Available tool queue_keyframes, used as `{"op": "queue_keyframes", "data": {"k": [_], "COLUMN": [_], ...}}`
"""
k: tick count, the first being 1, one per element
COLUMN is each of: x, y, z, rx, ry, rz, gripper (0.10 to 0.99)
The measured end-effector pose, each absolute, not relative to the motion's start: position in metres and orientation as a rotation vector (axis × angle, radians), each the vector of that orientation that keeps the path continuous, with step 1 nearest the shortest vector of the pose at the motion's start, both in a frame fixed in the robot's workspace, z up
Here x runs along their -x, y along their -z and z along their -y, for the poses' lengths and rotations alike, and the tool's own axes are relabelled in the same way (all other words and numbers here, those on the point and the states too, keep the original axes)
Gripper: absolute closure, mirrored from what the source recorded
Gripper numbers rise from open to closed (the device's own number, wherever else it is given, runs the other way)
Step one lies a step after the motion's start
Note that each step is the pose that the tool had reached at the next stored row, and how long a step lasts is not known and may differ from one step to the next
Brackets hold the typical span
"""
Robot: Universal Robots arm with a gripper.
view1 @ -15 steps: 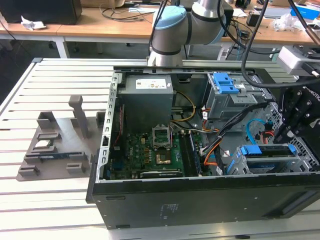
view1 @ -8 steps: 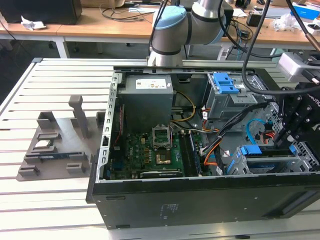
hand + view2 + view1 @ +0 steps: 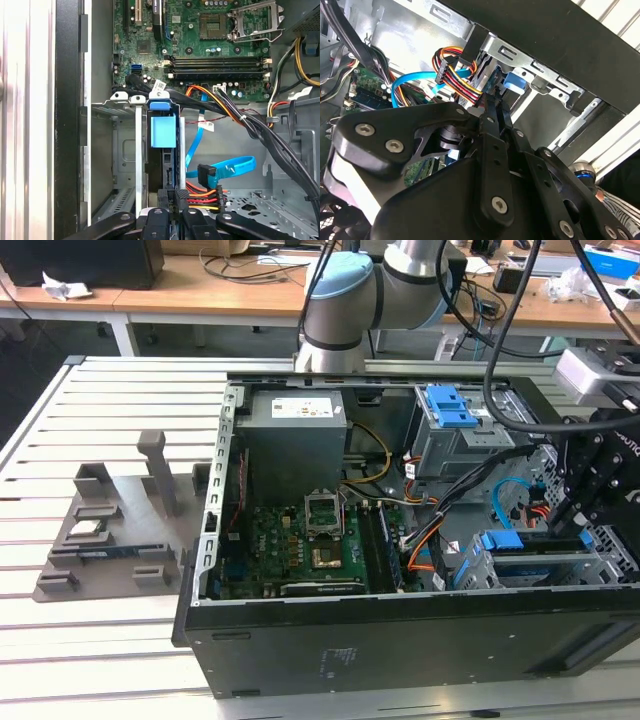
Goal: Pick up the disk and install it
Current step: 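Insert the first disk wire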
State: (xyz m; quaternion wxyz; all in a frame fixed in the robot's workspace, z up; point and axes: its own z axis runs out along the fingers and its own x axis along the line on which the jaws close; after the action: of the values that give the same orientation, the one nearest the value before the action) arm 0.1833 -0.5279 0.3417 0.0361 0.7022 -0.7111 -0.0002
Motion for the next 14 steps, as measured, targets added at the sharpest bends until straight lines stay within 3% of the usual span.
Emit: {"op": "queue_keyframes", "data": {"k": [14], "x": [-0.1840], "y": [-0.3432], "z": [0.5270], "rx": [-2.137], "ry": [0.001], "rz": [2.202], "gripper": [0.918]}}
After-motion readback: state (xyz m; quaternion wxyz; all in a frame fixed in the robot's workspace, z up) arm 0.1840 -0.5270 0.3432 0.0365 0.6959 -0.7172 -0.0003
